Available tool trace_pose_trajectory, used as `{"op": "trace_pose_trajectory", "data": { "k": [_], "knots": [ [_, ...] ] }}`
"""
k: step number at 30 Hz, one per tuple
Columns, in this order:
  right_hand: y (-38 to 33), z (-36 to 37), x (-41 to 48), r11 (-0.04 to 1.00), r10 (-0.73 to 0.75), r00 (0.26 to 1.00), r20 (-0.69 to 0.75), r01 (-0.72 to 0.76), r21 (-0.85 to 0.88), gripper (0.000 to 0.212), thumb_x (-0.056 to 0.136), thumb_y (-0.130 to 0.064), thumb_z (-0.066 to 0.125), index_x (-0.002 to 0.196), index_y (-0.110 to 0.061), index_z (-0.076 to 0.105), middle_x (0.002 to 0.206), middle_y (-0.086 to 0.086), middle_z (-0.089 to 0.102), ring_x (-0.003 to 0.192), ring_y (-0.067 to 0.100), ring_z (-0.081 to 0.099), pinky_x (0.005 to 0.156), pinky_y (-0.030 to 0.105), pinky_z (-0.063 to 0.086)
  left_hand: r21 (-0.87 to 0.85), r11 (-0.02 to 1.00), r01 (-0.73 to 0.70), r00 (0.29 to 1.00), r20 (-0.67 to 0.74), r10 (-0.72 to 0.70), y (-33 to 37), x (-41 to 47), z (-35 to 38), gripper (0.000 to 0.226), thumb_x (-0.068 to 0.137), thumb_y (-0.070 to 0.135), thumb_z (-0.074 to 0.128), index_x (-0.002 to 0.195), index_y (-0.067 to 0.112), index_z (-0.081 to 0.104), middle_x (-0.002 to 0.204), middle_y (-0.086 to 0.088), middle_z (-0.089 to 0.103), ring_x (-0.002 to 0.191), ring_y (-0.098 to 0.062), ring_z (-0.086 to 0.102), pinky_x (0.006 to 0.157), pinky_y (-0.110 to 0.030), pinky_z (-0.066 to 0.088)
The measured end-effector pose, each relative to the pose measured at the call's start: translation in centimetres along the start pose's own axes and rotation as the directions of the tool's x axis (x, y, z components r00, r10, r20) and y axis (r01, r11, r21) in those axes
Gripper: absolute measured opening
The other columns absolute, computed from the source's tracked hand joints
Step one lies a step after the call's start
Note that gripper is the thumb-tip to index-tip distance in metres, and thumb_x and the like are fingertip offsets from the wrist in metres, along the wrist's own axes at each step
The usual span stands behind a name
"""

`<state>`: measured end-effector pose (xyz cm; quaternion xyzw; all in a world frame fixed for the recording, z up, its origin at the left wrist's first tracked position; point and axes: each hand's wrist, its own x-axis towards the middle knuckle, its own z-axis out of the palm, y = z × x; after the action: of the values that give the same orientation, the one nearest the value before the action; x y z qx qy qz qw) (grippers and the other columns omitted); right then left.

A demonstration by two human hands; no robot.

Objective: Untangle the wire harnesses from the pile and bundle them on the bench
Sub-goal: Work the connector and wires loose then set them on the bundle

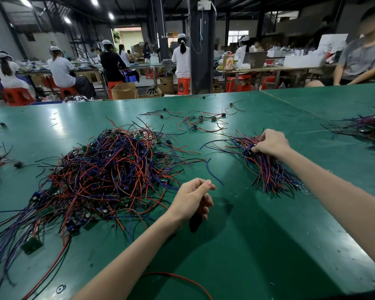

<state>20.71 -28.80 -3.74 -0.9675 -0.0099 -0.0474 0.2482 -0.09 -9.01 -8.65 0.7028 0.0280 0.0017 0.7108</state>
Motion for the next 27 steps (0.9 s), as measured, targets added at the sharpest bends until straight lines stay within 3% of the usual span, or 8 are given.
{"op": "trace_pose_trajectory", "data": {
  "k": [4, 7, 12, 16, 19, 21, 24, 27],
  "knots": [
    [0.1, 1.4, -0.3, 0.92, -0.319, 0.945, -0.07, 0.29, -0.264, 0.056, 0.079, -0.008, 0.057, 0.132, -0.019, 0.046, 0.133, 0.015, 0.041, 0.121, 0.032, 0.04, 0.101, 0.043, 0.036, 0.009, 1.0, 0.008, 1.0, -0.003, -0.008, -0.1, 0.2, 0.1, 0.019, 0.1, 0.018, 0.048, 0.091, 0.006, 0.058, 0.053, -0.001, 0.055, 0.039, -0.011, 0.046, 0.038, -0.02, 0.04],
    [0.7, 2.6, -0.1, 0.758, -0.471, 0.877, 0.096, 0.459, -0.463, 0.056, 0.087, -0.005, 0.046, 0.14, -0.021, 0.042, 0.149, 0.003, 0.036, 0.136, 0.022, 0.033, 0.111, 0.039, 0.029, 0.017, 1.0, 0.014, 1.0, 0.009, -0.014, -0.2, 0.3, 0.1, 0.018, 0.1, 0.017, 0.048, 0.09, 0.007, 0.059, 0.052, 0.0, 0.056, 0.039, -0.011, 0.046, 0.038, -0.02, 0.04],
    [1.8, 3.8, 0.1, 0.743, -0.445, 0.879, 0.173, 0.47, -0.476, 0.06, 0.091, -0.003, 0.039, 0.148, -0.016, 0.029, 0.157, 0.003, 0.021, 0.145, 0.018, 0.017, 0.115, 0.033, 0.017, 0.072, 0.997, 0.007, 1.0, 0.014, -0.008, 0.1, 0.0, 0.0, 0.019, 0.1, 0.018, 0.047, 0.091, 0.007, 0.059, 0.054, 0.0, 0.057, 0.041, -0.011, 0.047, 0.04, -0.022, 0.042],
    [1.0, 3.8, -0.4, 0.748, -0.385, 0.903, 0.189, 0.426, -0.509, 0.061, 0.091, -0.009, 0.041, 0.148, -0.019, 0.026, 0.158, 0.002, 0.016, 0.146, 0.019, 0.01, 0.118, 0.041, 0.011, 0.111, 0.993, -0.033, 0.997, 0.074, 0.025, 1.1, -0.8, 1.0, 0.014, 0.1, 0.014, 0.046, 0.095, 0.007, 0.056, 0.061, -0.003, 0.056, 0.045, -0.011, 0.05, 0.039, -0.023, 0.046],
    [-0.7, 4.5, -2.1, 0.717, -0.432, 0.898, 0.08, 0.396, -0.573, 0.065, 0.088, -0.017, 0.047, 0.148, -0.021, 0.024, 0.16, 0.002, 0.008, 0.147, 0.02, 0.0, 0.117, 0.047, 0.0, 0.116, 0.979, -0.165, 0.981, 0.127, 0.15, 3.4, -0.9, 1.4, 0.008, 0.098, 0.009, 0.049, 0.097, 0.008, 0.056, 0.065, -0.002, 0.058, 0.052, -0.009, 0.054, 0.042, -0.024, 0.05],
    [-1.9, 5.6, -3.9, 0.725, -0.523, 0.852, 0.001, 0.446, -0.524, 0.065, 0.085, -0.015, 0.047, 0.147, -0.02, 0.027, 0.159, 0.002, 0.01, 0.147, 0.019, 0.0, 0.117, 0.045, -0.003, 0.168, 0.953, -0.252, 0.968, 0.042, 0.249, 5.3, -0.2, 0.5, 0.008, 0.096, 0.005, 0.05, 0.096, 0.007, 0.058, 0.067, -0.003, 0.06, 0.056, -0.007, 0.057, 0.046, -0.025, 0.053],
    [-3.3, 7.9, -6.9, 0.733, -0.606, 0.795, 0.012, 0.565, -0.379, 0.055, 0.09, -0.014, 0.043, 0.144, -0.02, 0.034, 0.158, 0.002, 0.017, 0.147, 0.017, 0.003, 0.118, 0.04, -0.005, 0.45, 0.856, -0.254, 0.915, -0.177, 0.364, 7.5, 1.7, -3.4, 0.012, 0.096, 0.006, 0.051, 0.097, 0.01, 0.061, 0.08, -0.004, 0.065, 0.069, -0.015, 0.059, 0.058, -0.029, 0.055],
    [-4.0, 9.5, -8.8, 0.707, -0.657, 0.752, 0.045, 0.636, -0.308, 0.047, 0.094, -0.015, 0.042, 0.14, -0.019, 0.041, 0.156, 0.001, 0.023, 0.146, 0.015, 0.007, 0.117, 0.038, -0.005, 0.825, 0.562, 0.058, 0.842, -0.342, 0.416, 7.7, 3.9, -9.5, 0.024, 0.096, 0.01, 0.046, 0.117, 0.009, 0.059, 0.114, -0.012, 0.062, 0.097, -0.021, 0.056, 0.085, -0.034, 0.05]
  ]
}}
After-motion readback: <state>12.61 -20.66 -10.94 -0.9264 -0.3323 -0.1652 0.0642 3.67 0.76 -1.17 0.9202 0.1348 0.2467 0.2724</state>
